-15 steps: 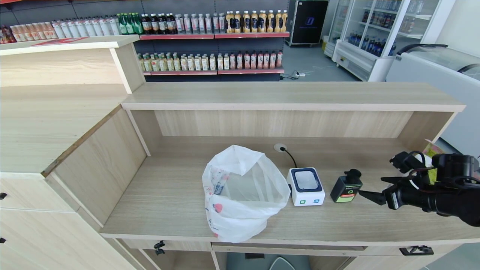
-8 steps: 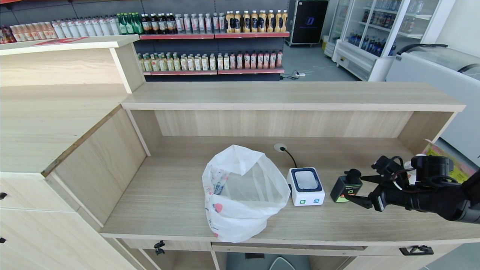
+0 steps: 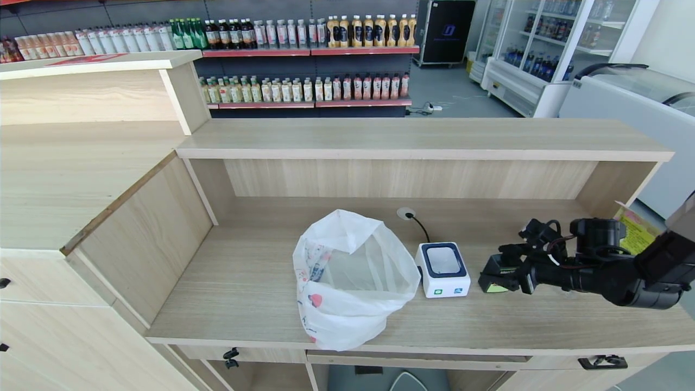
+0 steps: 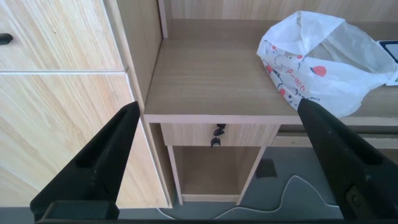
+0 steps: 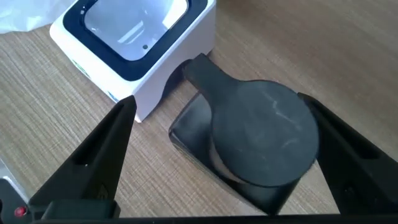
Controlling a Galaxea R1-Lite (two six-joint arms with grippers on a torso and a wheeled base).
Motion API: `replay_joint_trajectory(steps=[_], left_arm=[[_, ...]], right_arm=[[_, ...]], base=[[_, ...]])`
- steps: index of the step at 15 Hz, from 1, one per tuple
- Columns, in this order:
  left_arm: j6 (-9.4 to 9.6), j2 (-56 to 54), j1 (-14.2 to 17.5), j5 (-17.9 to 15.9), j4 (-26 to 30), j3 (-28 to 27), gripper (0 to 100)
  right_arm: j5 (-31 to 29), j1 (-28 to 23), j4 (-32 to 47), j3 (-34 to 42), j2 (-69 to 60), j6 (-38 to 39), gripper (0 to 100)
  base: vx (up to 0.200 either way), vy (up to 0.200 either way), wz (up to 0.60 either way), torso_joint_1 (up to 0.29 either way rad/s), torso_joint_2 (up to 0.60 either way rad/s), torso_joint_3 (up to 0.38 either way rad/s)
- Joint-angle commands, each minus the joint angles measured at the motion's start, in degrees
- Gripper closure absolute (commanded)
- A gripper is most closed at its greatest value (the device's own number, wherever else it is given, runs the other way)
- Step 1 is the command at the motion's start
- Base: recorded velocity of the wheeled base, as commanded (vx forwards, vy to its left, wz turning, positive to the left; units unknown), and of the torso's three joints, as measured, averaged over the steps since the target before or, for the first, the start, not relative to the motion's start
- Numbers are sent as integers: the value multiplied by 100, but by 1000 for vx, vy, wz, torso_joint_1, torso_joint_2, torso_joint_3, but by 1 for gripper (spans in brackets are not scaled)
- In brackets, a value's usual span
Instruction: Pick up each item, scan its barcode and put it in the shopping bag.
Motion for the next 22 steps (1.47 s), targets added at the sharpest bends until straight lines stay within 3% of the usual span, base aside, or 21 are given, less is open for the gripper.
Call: replay_joint_trajectory(steps=[1, 11, 12, 19, 22], left_arm=[[-4, 6, 0, 0, 0, 0, 0], [-4, 6, 0, 0, 0, 0, 0], [-4, 6, 0, 0, 0, 0, 0], [-4, 6, 0, 0, 0, 0, 0], [5, 6, 0, 0, 0, 0, 0]], right_arm=[[2, 92, -7, -35, 173, -5, 0], [204, 356, 2, -211, 507, 4, 0], [239, 356, 2, -220, 516, -5, 100], [-112, 189, -7, 158, 112, -374, 100], [90, 110, 11, 993, -1374, -471, 100]], base=[[0, 0, 0, 0, 0, 0], [0, 0, 0, 0, 0, 0], [0, 0, 0, 0, 0, 0], [0, 0, 0, 0, 0, 0], [0, 0, 0, 0, 0, 0]])
